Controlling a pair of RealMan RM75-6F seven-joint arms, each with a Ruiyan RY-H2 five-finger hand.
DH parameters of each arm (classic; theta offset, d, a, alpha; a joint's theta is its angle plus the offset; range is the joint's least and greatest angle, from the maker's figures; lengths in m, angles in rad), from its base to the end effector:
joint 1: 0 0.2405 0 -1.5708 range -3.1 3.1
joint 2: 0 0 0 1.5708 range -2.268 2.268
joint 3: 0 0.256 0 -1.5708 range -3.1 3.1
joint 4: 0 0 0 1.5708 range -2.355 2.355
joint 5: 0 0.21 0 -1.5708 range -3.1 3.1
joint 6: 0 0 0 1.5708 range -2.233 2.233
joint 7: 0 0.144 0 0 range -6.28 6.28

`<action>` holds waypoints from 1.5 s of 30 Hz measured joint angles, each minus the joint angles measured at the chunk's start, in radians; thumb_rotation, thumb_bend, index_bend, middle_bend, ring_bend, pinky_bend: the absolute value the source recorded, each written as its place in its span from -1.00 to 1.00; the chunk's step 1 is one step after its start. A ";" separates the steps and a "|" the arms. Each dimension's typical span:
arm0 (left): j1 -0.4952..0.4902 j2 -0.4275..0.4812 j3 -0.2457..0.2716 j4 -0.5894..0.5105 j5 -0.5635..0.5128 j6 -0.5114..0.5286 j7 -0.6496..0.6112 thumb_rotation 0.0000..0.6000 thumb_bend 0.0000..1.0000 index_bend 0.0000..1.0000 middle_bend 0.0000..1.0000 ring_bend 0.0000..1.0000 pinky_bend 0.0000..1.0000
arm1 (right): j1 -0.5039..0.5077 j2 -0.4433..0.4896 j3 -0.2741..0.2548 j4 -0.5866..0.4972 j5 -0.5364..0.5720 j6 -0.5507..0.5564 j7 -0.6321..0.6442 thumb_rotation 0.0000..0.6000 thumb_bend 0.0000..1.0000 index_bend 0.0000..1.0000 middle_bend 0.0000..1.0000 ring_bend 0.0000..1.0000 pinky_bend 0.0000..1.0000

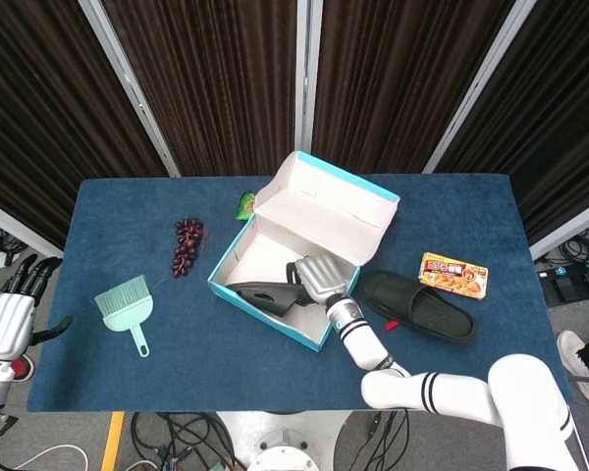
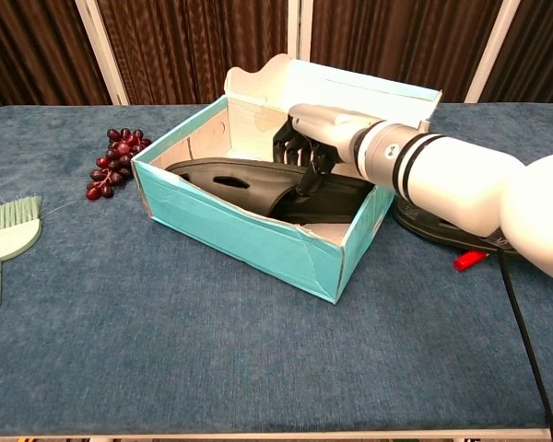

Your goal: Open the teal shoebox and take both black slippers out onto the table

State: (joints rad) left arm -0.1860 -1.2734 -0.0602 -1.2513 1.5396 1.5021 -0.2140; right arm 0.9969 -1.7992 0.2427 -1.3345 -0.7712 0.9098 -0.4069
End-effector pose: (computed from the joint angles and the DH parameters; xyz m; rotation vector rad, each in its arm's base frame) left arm -0.3377 0.2221 0.1474 -1.4315 -0.8125 -1.0221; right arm -0.0649 -0.3621 -0.0889 1.8775 -1.1628 0.9539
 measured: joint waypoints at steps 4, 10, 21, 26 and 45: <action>0.000 0.000 -0.001 0.002 -0.002 0.000 -0.001 1.00 -0.62 -0.81 -0.76 -0.94 -0.43 | -0.008 -0.008 0.011 0.010 -0.011 0.015 0.000 1.00 -0.34 0.39 0.28 0.02 0.33; 0.000 -0.001 -0.002 0.004 -0.004 -0.002 0.000 1.00 -0.62 -0.82 -0.76 -0.94 -0.43 | -0.017 -0.012 0.028 0.011 -0.010 0.024 0.009 1.00 -0.19 0.49 0.36 0.11 0.41; -0.003 0.004 -0.002 -0.011 0.002 -0.001 0.012 1.00 -0.62 -0.81 -0.76 -0.94 -0.43 | -0.058 -0.017 0.072 0.004 -0.160 0.130 0.129 1.00 -0.12 0.54 0.39 0.14 0.45; -0.006 0.005 -0.003 -0.017 0.001 -0.006 0.018 1.00 -0.62 -0.81 -0.76 -0.94 -0.43 | -0.078 -0.019 0.096 0.004 -0.239 0.179 0.216 1.00 -0.12 0.54 0.39 0.14 0.45; -0.016 0.002 0.000 -0.030 0.017 -0.006 0.031 1.00 -0.62 -0.81 -0.76 -0.94 -0.43 | -0.283 0.258 0.124 -0.322 -0.325 0.379 0.204 1.00 -0.09 0.54 0.40 0.14 0.45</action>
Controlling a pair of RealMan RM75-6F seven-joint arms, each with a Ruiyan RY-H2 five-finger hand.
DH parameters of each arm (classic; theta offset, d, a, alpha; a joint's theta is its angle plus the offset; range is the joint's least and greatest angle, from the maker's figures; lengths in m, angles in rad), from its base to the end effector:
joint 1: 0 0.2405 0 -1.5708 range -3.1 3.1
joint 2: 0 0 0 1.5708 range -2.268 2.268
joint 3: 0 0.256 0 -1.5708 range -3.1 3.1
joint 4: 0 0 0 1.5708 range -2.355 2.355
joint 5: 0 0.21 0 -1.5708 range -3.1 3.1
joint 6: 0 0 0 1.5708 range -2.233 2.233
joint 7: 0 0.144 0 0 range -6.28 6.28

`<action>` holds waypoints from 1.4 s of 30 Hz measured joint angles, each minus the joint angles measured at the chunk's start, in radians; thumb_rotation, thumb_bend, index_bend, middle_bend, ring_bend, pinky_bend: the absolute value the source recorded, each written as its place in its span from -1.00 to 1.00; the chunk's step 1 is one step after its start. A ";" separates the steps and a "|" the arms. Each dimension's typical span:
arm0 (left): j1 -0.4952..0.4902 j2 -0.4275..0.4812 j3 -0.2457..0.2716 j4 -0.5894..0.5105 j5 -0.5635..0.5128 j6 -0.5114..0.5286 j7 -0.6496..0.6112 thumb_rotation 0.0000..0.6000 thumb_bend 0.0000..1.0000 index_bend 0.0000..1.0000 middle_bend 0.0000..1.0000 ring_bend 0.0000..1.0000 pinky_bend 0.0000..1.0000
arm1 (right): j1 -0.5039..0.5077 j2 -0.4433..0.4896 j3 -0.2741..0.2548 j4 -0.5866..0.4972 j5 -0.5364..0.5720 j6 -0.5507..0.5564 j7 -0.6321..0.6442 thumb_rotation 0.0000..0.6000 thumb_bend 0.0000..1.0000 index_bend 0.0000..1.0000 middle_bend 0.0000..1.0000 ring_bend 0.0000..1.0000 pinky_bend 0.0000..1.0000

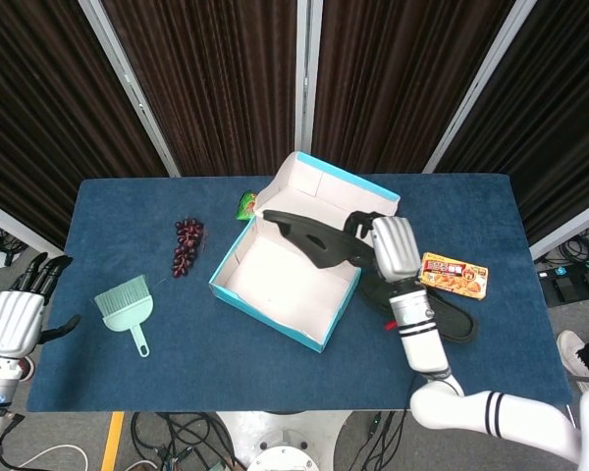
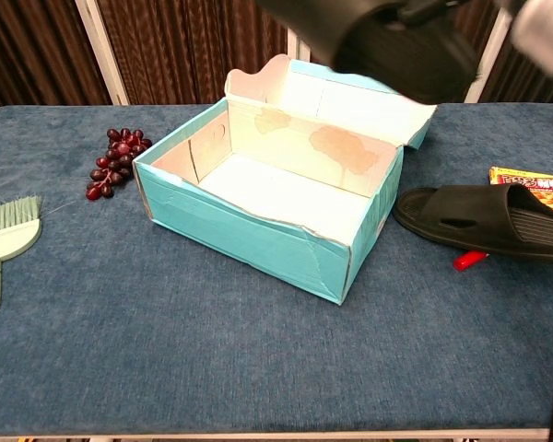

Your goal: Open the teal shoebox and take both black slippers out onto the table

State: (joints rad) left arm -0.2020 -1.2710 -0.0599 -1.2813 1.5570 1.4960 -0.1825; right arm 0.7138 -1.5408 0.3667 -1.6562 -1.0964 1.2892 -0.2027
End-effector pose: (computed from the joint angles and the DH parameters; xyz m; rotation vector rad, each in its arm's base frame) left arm -0.3275 0.2263 0.1423 -1.4632 -0.7983 -1.0328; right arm -0.0943 -0.3544 0.0561 1.3943 -1.0486 1.4374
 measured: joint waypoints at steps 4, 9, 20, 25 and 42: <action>-0.004 0.000 0.001 -0.011 0.006 0.000 0.009 1.00 -0.62 -0.81 -0.76 -0.94 -0.43 | -0.065 0.092 -0.014 -0.054 0.030 0.029 -0.046 1.00 -0.09 0.54 0.40 0.14 0.45; -0.007 0.008 0.003 -0.026 0.014 0.002 0.021 1.00 -0.62 -0.81 -0.76 -0.94 -0.43 | -0.138 0.157 -0.055 -0.050 0.042 0.065 -0.078 1.00 -0.11 0.54 0.40 0.14 0.45; -0.010 0.011 0.008 -0.052 0.016 -0.005 0.048 1.00 -0.62 -0.81 -0.76 -0.94 -0.43 | -0.216 0.165 -0.126 0.101 0.075 0.054 -0.097 1.00 -0.12 0.54 0.40 0.14 0.45; -0.009 0.010 0.011 -0.052 0.015 -0.007 0.053 1.00 -0.63 -0.81 -0.76 -0.94 -0.43 | -0.219 0.134 -0.128 0.173 0.095 0.021 -0.104 1.00 -0.12 0.54 0.40 0.14 0.45; -0.006 0.006 0.008 -0.042 0.005 -0.008 0.052 1.00 -0.62 -0.81 -0.76 -0.94 -0.43 | -0.172 0.080 -0.118 0.284 0.149 -0.201 -0.081 1.00 -1.00 -0.63 -0.41 -0.78 -0.56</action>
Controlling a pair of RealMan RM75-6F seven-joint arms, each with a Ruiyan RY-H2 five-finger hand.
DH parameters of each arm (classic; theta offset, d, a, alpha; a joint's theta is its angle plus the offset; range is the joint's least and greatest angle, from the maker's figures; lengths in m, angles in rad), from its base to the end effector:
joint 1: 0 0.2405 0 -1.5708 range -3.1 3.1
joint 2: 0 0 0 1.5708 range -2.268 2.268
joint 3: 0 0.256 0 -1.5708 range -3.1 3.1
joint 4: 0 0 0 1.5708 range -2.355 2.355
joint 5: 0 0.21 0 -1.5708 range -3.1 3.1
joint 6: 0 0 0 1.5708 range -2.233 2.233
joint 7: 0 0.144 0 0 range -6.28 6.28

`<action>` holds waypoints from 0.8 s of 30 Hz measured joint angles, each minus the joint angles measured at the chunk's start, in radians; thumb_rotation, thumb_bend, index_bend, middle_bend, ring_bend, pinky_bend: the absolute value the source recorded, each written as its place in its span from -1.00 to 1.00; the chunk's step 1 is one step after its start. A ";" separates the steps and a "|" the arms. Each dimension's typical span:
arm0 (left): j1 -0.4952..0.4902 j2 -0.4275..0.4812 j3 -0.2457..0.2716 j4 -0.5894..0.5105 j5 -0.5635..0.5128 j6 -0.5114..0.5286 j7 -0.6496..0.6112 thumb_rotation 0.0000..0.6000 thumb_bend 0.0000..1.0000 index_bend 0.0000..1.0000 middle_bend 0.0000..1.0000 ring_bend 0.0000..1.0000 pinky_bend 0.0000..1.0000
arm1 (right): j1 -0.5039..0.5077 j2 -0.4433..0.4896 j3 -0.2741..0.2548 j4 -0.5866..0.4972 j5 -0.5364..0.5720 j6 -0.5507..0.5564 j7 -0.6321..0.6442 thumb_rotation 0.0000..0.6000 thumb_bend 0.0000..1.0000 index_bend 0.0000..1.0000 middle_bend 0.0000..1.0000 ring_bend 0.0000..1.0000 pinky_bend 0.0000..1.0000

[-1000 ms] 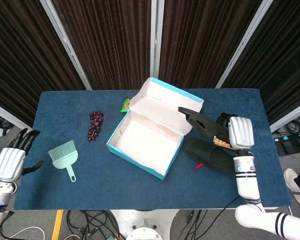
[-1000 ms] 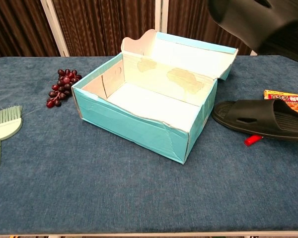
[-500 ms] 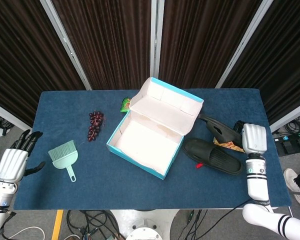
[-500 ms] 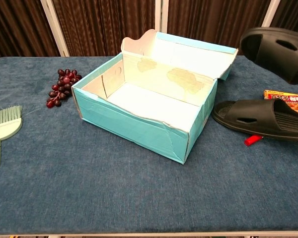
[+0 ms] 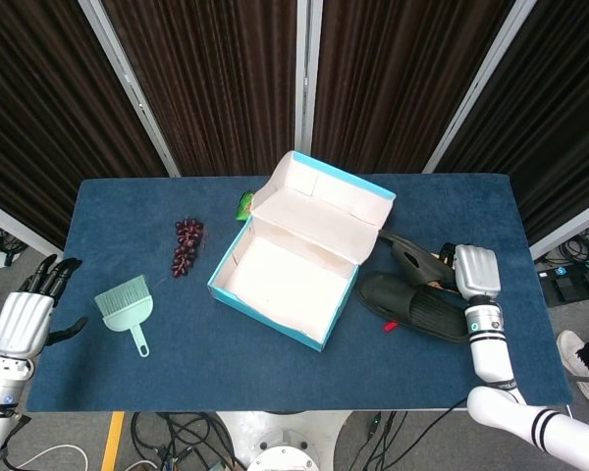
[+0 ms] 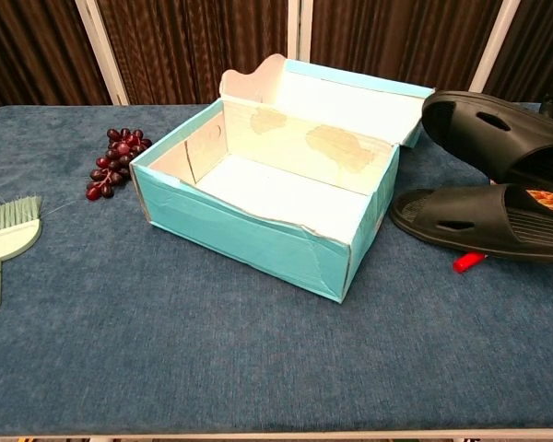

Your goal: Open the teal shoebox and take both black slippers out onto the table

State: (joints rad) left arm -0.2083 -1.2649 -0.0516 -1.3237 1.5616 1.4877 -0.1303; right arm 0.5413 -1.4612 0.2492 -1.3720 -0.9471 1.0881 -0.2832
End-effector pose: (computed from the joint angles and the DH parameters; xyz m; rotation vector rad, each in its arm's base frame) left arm -0.3198 0.2254 0.1367 -1.4882 -0.7905 -1.0169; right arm -0.2635 -0.3493 0.0606 1.3739 -1.0567 0.7982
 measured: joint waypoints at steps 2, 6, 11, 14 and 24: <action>-0.001 0.001 0.000 -0.004 0.000 -0.001 0.003 1.00 -0.62 -0.81 -0.76 -0.94 -0.43 | 0.001 0.030 -0.005 -0.019 -0.024 -0.031 0.036 1.00 -1.00 -0.93 -0.67 -0.98 -0.84; -0.002 0.001 0.000 -0.012 0.004 0.000 0.008 1.00 -0.62 -0.81 -0.76 -0.94 -0.44 | -0.003 0.096 -0.011 -0.071 -0.063 -0.065 0.089 1.00 -1.00 -1.00 -0.87 -1.00 -1.00; -0.005 0.003 -0.001 -0.026 0.008 0.002 0.022 1.00 -0.62 -0.81 -0.76 -0.94 -0.43 | -0.018 0.158 -0.013 -0.158 -0.105 -0.059 0.125 1.00 -1.00 -1.00 -0.93 -1.00 -1.00; -0.006 0.006 -0.003 -0.039 0.010 0.006 0.033 1.00 -0.62 -0.81 -0.76 -0.94 -0.43 | -0.034 0.180 -0.013 -0.206 -0.168 -0.021 0.165 1.00 -1.00 -1.00 -0.97 -1.00 -1.00; -0.009 0.024 -0.010 -0.094 0.004 0.003 0.081 1.00 -0.62 -0.81 -0.76 -0.94 -0.43 | -0.101 0.256 -0.083 -0.347 -0.438 0.155 0.079 1.00 -1.00 -1.00 -0.97 -1.00 -1.00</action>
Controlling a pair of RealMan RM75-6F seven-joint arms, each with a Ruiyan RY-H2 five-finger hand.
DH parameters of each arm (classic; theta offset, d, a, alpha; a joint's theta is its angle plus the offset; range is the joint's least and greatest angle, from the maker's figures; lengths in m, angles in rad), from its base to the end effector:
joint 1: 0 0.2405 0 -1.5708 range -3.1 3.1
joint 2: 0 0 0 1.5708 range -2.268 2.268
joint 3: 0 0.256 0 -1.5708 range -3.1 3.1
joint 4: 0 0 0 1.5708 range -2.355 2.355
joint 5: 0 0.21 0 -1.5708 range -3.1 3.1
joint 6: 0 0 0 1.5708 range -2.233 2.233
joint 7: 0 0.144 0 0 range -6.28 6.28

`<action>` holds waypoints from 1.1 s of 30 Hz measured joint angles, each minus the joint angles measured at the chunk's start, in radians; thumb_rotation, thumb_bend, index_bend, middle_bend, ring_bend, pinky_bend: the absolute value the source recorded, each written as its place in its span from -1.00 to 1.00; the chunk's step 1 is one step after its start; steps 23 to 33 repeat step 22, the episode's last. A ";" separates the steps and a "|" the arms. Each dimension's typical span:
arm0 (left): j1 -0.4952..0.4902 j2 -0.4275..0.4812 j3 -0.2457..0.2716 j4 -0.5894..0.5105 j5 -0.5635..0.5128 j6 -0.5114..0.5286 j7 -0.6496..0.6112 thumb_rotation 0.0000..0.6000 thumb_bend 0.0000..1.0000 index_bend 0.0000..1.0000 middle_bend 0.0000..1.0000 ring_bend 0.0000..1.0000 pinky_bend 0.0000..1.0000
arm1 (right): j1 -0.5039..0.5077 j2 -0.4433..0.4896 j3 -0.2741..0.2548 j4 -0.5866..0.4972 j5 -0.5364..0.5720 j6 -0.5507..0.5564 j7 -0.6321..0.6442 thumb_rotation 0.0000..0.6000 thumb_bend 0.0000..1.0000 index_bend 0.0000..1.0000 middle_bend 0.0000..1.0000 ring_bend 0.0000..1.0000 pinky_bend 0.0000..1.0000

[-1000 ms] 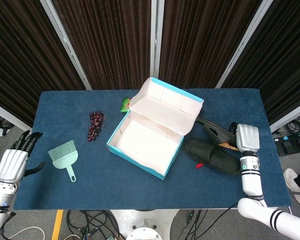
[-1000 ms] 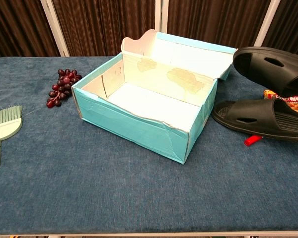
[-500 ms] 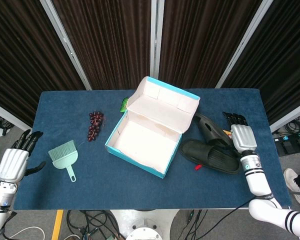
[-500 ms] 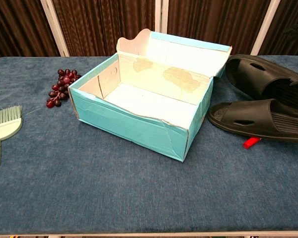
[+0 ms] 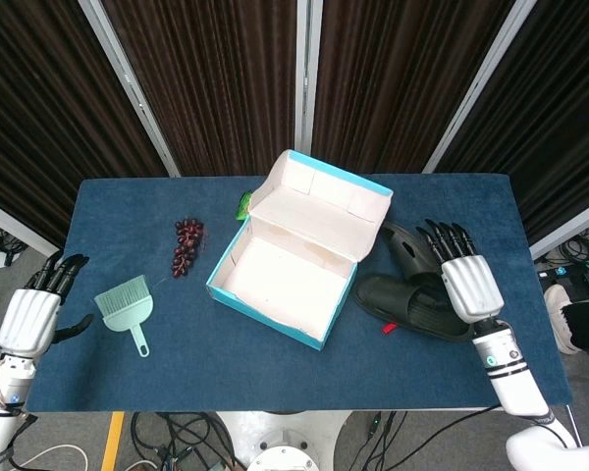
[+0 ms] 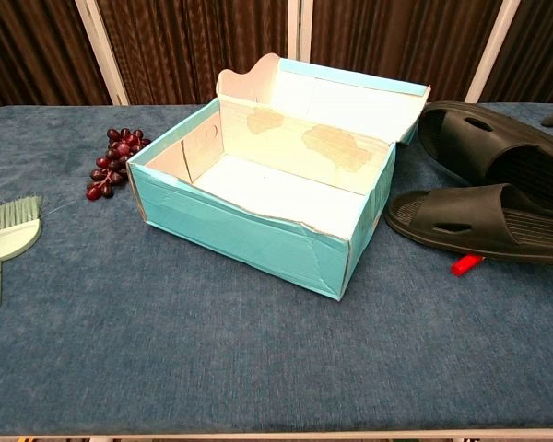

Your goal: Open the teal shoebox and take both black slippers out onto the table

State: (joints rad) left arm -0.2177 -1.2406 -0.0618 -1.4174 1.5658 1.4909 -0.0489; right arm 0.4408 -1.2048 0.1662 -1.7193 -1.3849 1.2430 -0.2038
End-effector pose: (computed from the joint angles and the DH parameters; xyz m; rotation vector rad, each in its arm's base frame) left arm -0.3008 0.2271 0.1365 -1.4976 -0.7612 -1.0282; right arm -0.2056 -0.2902 0.1112 1.6276 -0.8108 1.0499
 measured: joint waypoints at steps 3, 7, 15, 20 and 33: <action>0.001 0.003 0.000 -0.003 -0.005 -0.003 0.005 1.00 -0.62 -0.81 -0.76 -0.94 -0.43 | -0.030 0.017 -0.041 -0.043 -0.019 0.025 -0.098 1.00 -0.99 -1.00 -0.97 -1.00 -1.00; 0.002 0.005 0.000 -0.002 -0.010 -0.007 0.005 1.00 -0.62 -0.82 -0.76 -0.94 -0.43 | -0.092 0.022 -0.101 -0.087 -0.042 0.085 -0.227 1.00 -0.97 -1.00 -0.97 -1.00 -1.00; 0.015 0.007 0.004 -0.013 -0.041 -0.019 0.040 1.00 -0.62 -0.81 -0.76 -0.94 -0.43 | -0.221 -0.013 -0.183 -0.092 -0.094 0.224 -0.299 1.00 -0.97 -1.00 -1.00 -1.00 -1.00; 0.027 0.005 0.002 -0.021 -0.064 -0.021 0.063 1.00 -0.62 -0.81 -0.76 -0.94 -0.44 | -0.259 -0.028 -0.193 -0.056 -0.126 0.265 -0.261 1.00 -0.96 -1.00 -0.99 -1.00 -1.00; 0.028 0.005 0.001 -0.024 -0.067 -0.022 0.064 1.00 -0.62 -0.81 -0.76 -0.94 -0.44 | -0.263 -0.031 -0.191 -0.049 -0.123 0.264 -0.251 1.00 -0.96 -1.00 -0.99 -1.00 -1.00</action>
